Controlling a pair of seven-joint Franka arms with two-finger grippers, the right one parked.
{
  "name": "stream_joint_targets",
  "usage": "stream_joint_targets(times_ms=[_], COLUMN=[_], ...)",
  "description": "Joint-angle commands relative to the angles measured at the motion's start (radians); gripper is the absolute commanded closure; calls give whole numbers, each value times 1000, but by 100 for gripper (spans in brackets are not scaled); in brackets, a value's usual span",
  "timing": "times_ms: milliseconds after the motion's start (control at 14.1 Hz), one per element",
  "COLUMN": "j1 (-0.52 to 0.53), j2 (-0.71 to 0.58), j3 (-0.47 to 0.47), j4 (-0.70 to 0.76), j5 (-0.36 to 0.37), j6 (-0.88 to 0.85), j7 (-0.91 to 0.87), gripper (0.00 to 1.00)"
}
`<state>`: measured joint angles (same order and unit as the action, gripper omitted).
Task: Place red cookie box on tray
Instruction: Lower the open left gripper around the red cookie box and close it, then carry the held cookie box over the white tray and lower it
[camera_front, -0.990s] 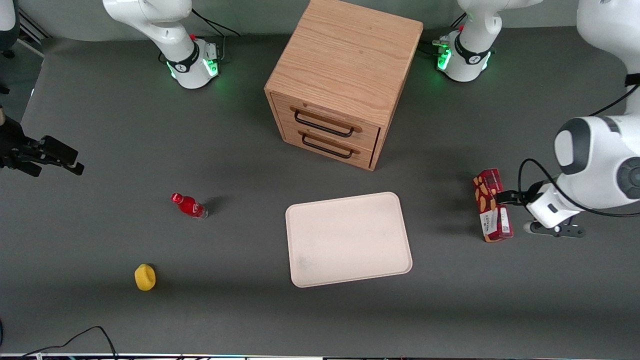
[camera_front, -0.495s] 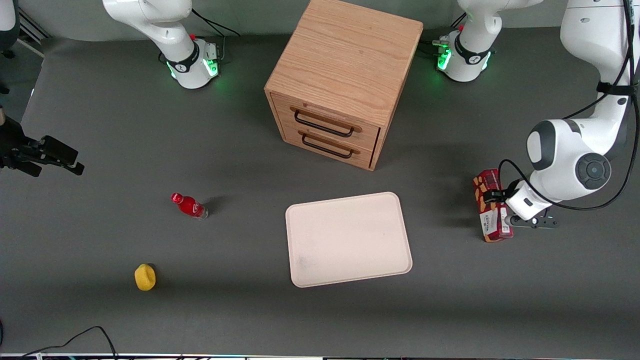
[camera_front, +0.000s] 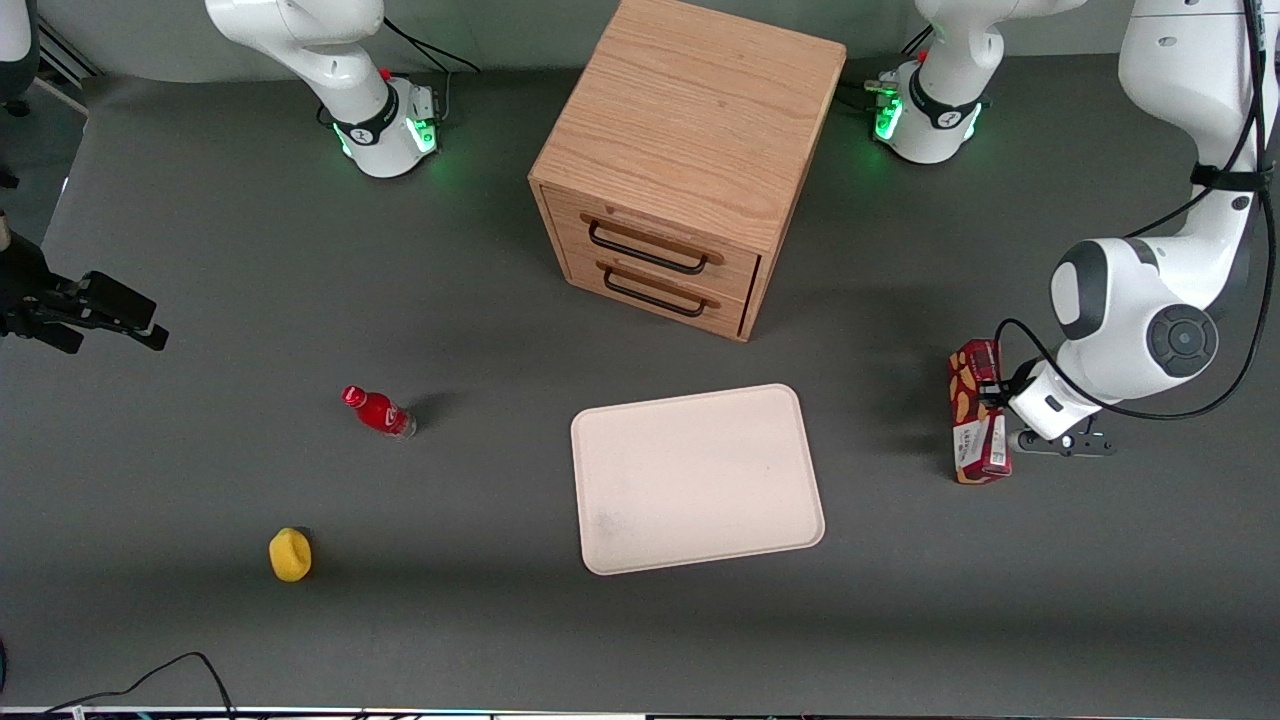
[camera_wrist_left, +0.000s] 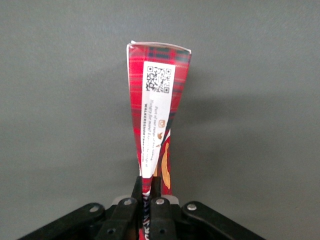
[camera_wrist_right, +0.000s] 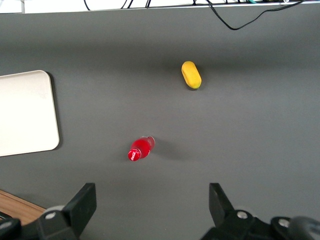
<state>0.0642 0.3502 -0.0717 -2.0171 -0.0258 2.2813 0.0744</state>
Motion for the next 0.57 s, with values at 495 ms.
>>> stream_joint_targets(times_ms=[495], j1=[-309], j2=[110], j3=[3], j4=[552], j5=[-14], j6=[-448], j7=[-548], gripper=[100])
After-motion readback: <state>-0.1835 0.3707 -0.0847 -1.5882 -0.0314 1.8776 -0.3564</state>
